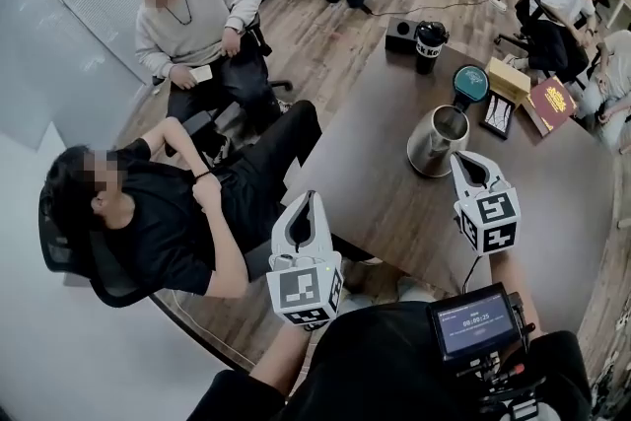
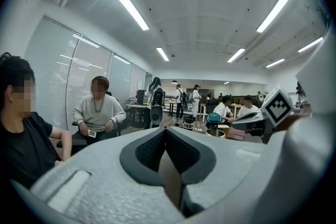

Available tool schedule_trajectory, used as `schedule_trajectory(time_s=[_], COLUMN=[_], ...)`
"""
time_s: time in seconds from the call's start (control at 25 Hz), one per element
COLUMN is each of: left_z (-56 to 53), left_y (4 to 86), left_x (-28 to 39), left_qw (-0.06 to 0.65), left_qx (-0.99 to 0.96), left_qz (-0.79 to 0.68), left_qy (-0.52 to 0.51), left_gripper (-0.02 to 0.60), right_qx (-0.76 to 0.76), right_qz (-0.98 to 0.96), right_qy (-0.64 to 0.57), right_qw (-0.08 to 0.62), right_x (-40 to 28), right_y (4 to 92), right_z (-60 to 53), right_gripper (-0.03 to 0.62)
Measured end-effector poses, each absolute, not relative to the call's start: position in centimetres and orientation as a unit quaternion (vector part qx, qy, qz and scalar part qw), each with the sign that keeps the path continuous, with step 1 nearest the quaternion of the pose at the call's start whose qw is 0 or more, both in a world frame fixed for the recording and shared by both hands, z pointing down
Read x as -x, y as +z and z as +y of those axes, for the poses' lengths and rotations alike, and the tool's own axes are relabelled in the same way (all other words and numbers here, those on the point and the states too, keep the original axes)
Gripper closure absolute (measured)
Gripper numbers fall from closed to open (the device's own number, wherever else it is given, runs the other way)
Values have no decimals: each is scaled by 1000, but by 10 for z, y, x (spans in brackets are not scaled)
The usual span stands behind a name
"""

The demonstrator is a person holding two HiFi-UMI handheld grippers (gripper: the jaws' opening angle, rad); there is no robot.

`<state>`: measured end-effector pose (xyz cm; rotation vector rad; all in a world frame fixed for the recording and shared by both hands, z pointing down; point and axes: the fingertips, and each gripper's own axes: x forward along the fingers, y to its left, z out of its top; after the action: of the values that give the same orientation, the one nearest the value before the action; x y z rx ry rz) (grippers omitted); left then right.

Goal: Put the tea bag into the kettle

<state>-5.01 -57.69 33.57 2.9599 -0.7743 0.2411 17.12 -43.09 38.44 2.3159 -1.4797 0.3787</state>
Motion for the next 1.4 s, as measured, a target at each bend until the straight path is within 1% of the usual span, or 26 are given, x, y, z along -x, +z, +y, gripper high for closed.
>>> schedule_trajectory(time_s=[0.16,0.28,0.44,0.68,0.88,1.04,1.4], left_z=[-577,-573,-565,-527,-467,-409,-292], left_y=[342,350,353,337,319,315,337], left_x=[63,71,76,89,91,80,64], left_qw=[53,51,49,39,25,18,9], left_qx=[-971,-974,-975,-975,-975,-979,-984], left_qz=[-219,-202,-199,-206,-207,-194,-166], left_qy=[80,87,85,79,72,67,67], left_gripper=[577,577,577,577,577,577,577], right_qx=[-825,-824,-820,-812,-820,-836,-857], right_qz=[-520,-524,-533,-556,-552,-531,-498], right_qy=[131,127,119,110,114,117,116], right_qw=[178,176,173,142,105,72,64], right_x=[-129,-101,-81,-53,-46,-55,-68], right_y=[368,365,364,353,341,335,356], right_z=[-425,-423,-425,-404,-346,-285,-167], right_gripper=[586,586,586,586,586,586,586])
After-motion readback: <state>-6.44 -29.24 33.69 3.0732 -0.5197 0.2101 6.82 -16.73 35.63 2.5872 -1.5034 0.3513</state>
